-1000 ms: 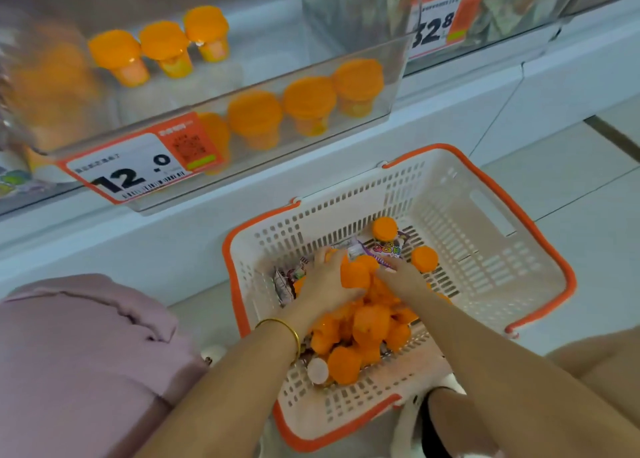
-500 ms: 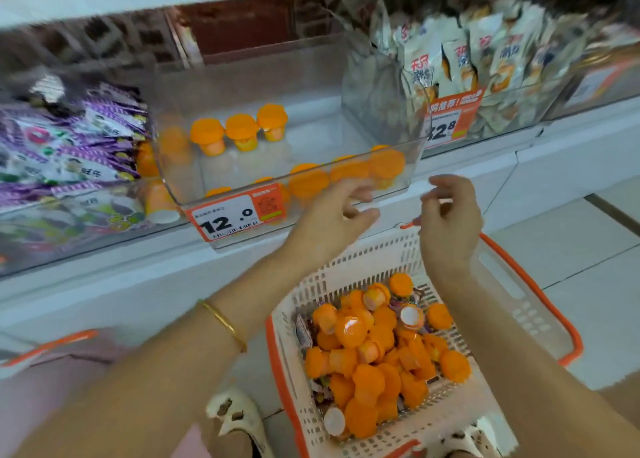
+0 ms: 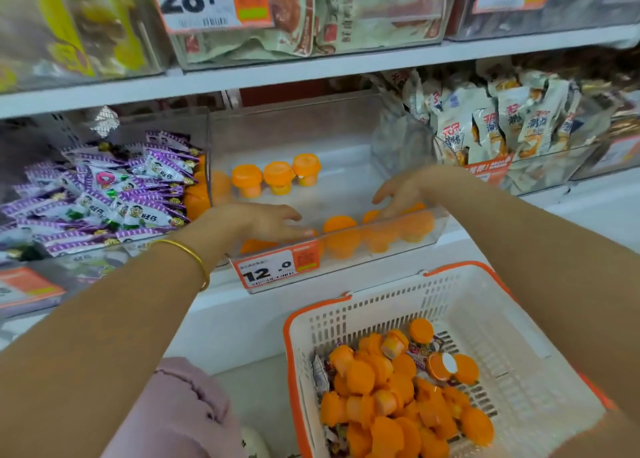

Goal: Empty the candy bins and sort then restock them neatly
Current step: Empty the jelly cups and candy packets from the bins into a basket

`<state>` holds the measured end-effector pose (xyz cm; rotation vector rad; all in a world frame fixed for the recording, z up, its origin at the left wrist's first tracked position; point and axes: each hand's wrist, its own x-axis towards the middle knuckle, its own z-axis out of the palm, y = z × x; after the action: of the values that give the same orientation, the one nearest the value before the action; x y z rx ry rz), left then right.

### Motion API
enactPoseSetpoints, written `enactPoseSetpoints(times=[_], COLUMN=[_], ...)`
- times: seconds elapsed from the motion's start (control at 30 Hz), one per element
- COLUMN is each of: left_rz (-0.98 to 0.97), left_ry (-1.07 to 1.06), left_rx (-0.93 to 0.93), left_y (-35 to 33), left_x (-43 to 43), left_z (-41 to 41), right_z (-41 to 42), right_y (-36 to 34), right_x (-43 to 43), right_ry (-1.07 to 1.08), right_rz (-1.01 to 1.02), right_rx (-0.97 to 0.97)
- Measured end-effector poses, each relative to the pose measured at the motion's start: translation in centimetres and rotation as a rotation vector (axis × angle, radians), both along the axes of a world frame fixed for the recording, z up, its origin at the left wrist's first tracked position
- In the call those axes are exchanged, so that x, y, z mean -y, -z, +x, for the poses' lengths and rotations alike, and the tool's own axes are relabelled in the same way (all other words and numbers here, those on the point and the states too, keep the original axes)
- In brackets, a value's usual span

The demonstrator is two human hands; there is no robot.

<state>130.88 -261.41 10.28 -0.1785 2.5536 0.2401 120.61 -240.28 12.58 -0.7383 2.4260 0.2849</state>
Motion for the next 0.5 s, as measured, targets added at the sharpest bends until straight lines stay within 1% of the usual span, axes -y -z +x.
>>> enactPoseSetpoints(times=[0.07, 0.1, 0.2, 0.27, 0.4, 0.5], left_rz=[0.063, 0.102, 0.180, 0.160, 0.063, 0.051], left_ry=[-0.053, -0.094, -0.170, -0.187, -0.234, -0.303], left_rx=[0.124, 0.174, 0.248, 0.245, 0.144, 0.097], left_y=[0.6, 0.7, 0.7, 0.7, 1.4, 2.1], left_x=[-0.2, -0.2, -0.1, -0.2, -0.6, -0.8], left_z=[-0.1, 0.0, 0.2, 0.0, -0.7, -1.5], right_z=[-0.7, -0.9, -1.6, -1.7, -1.2, -1.3], right_y=[0.9, 1.2, 1.8, 2.0, 2.4, 2.3], right_x=[0.4, 0.5, 0.3, 0.0, -0.1, 0.1], right_ry=[-0.024, -0.024, -0.022, 0.049, 0.405, 0.512], right_rz=[0.038, 0.044, 0.022, -0.045, -0.238, -0.305], right_rx=[0.110, 0.133, 0.119, 0.098, 0.151, 0.177])
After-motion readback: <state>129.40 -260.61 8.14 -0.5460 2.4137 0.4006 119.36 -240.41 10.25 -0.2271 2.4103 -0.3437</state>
